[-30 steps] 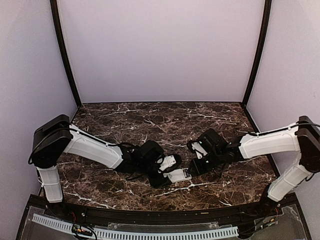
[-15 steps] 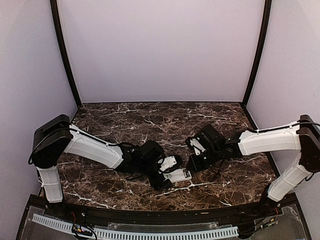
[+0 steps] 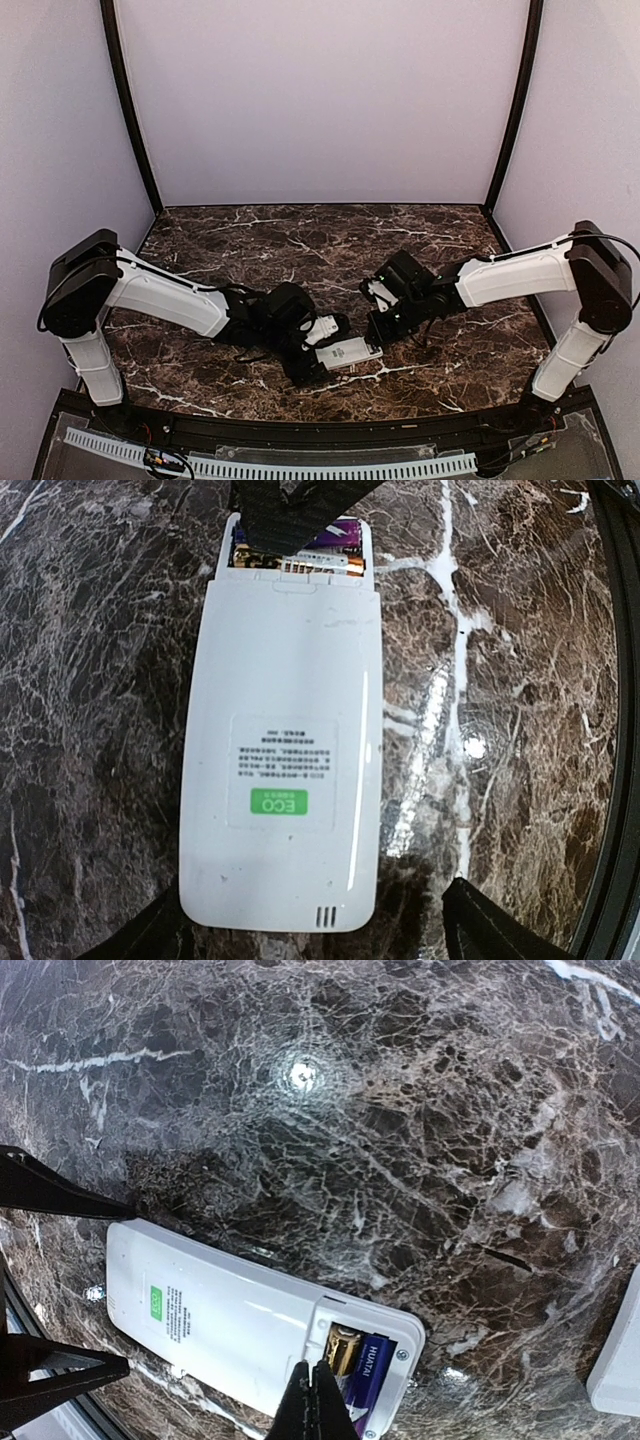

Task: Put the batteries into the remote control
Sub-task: Load the battery into the battery compartment.

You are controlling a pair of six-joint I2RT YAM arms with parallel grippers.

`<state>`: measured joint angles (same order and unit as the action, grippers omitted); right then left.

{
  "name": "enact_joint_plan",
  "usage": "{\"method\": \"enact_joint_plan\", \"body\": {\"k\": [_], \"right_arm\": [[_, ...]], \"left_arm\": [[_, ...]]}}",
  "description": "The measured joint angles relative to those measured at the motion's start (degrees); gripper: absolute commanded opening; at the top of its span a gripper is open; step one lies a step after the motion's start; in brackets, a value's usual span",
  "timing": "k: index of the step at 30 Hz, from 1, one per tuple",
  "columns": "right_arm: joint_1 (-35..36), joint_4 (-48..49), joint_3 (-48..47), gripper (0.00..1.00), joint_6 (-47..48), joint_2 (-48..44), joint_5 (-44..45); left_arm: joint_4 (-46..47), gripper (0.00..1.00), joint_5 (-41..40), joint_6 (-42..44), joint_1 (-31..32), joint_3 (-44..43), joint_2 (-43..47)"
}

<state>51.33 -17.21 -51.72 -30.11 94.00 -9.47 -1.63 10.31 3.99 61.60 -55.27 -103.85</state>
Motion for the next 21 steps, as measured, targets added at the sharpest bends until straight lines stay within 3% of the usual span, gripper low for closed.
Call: {"method": "enact_joint_plan", "body": {"k": [21], "right_arm": [[-0.5, 0.9, -1.5, 0.00, -0.4, 3.4, 3.0]], "left_arm": [[-0.2, 0.85, -1.2, -1.2, 0.0, 2.2, 1.9]]}}
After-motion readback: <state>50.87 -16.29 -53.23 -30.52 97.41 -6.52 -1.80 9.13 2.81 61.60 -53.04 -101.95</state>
